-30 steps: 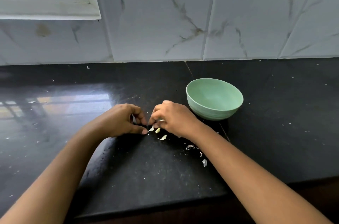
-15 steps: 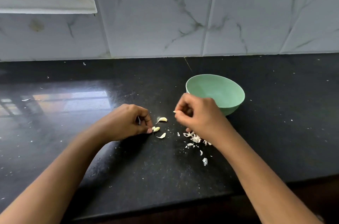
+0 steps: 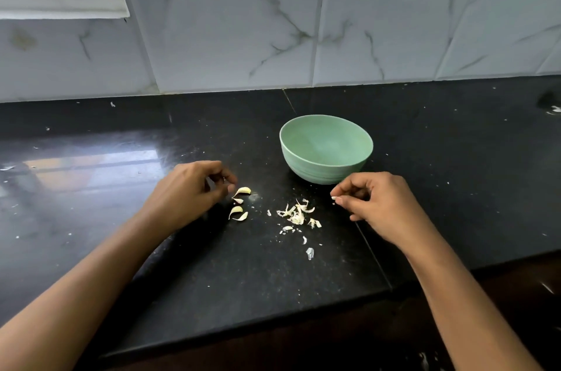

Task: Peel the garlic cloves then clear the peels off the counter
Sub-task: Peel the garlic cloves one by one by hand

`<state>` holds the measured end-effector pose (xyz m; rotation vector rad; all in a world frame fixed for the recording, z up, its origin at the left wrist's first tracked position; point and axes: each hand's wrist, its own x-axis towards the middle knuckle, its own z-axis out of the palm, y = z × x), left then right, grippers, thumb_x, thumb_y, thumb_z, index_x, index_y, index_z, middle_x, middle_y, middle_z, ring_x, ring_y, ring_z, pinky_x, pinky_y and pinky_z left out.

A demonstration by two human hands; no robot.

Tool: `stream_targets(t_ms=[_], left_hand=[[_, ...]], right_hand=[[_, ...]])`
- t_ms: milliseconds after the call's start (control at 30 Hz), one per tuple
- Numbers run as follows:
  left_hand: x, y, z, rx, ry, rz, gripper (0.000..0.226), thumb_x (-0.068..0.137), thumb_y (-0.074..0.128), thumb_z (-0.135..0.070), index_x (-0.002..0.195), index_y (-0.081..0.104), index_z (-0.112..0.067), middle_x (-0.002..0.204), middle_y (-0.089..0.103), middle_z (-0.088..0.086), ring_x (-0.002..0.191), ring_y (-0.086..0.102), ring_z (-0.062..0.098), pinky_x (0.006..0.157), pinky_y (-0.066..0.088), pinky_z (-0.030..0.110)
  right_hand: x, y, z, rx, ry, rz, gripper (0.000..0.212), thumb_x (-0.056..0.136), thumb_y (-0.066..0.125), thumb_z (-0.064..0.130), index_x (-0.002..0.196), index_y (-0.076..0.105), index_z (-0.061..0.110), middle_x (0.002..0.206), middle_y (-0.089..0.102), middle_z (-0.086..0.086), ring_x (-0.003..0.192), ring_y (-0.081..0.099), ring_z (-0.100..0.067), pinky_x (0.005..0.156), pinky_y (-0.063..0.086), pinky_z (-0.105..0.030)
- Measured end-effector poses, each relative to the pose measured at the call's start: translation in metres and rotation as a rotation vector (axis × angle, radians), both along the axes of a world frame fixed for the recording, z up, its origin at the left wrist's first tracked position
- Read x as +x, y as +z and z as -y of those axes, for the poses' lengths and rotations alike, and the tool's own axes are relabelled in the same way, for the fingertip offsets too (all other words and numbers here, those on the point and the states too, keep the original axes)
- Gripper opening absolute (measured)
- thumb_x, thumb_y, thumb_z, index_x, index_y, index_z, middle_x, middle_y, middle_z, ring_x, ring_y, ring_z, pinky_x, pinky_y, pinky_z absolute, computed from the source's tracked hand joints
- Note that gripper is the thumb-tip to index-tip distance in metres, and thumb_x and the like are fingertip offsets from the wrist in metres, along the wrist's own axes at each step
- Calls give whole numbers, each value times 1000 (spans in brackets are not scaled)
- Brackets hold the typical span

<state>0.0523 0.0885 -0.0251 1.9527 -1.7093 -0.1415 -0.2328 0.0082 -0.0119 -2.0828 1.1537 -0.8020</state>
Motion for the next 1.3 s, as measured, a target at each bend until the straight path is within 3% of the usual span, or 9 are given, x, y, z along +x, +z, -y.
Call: stream_targets(t_ms=[167, 367, 500, 700, 833, 1000, 1167, 1233, 1300], left_hand=[[-3, 0, 0, -155, -68, -10, 8, 85, 68, -30, 86, 66, -37, 78, 64, -13, 72, 57, 0, 60, 43, 18], [-16, -4, 0, -158, -244, -39, 25, 81, 50, -54, 92, 65, -37, 81, 64, -16, 71, 60, 6, 63, 48, 22], [-19, -4, -1, -153, -294, -28, 29, 82, 49, -53, 94, 68, -34, 82, 64, -17, 75, 60, 4, 62, 45, 13], [-20, -3, 0, -158, -298, -38, 28, 82, 50, -54, 94, 67, -36, 81, 64, -17, 73, 60, 5, 59, 43, 11], [-22, -3, -1, -147, -319, -24, 29, 83, 50, -51, 95, 69, -33, 80, 63, -17, 71, 60, 7, 58, 41, 9], [-23, -3, 0, -162, -307, -20, 27, 82, 50, -52, 95, 67, -36, 79, 64, -15, 68, 60, 8, 59, 45, 17], [-27, -3, -1, -192, -318, -22, 23, 83, 52, -51, 97, 64, -38, 80, 63, -17, 67, 59, 7, 60, 47, 22], [-30, -2, -1, -204, -333, -31, 21, 83, 55, -48, 98, 65, -37, 81, 63, -17, 69, 60, 6, 60, 47, 20], [-37, 1, -2, -231, -357, -61, 22, 82, 58, -46, 100, 68, -37, 80, 63, -17, 72, 62, 3, 62, 45, 13]], right_hand=[[7, 12, 3, -275, 165, -457, 14, 85, 67, 13, 93, 74, 22, 91, 64, 7, 85, 62, -12, 79, 50, -30], [18, 13, 0, -554, 267, -723, 17, 88, 56, 7, 96, 65, 20, 91, 57, 5, 86, 59, -18, 66, 50, -34], [25, 9, -9, -752, 318, -786, 26, 62, 63, -12, 67, 54, 11, 69, 52, -4, 62, 56, -24, 40, 7, -22], [23, 7, -8, -798, 315, -712, 37, 38, 73, -12, 49, 50, 15, 52, 48, 2, 45, 50, -20, 41, 3, -14], [18, 4, 4, -712, 280, -665, 25, 51, 80, -2, 61, 67, 18, 60, 58, 6, 56, 58, -18, 36, 37, -21], [19, 6, 6, -620, 291, -739, 23, 82, 61, 5, 92, 71, 23, 89, 65, 8, 89, 61, -17, 61, 49, -30], [19, 0, 3, -572, 241, -660, 19, 86, 59, 9, 94, 71, 23, 91, 65, 6, 90, 61, -17, 69, 52, -36], [21, -1, 0, -500, 184, -460, 12, 85, 66, 13, 89, 72, 23, 86, 66, 7, 81, 63, -13, 66, 52, -33], [24, 5, -5, -184, 153, -39, 8, 82, 72, 11, 83, 74, 19, 77, 67, 5, 67, 60, -3, 59, 50, -22]])
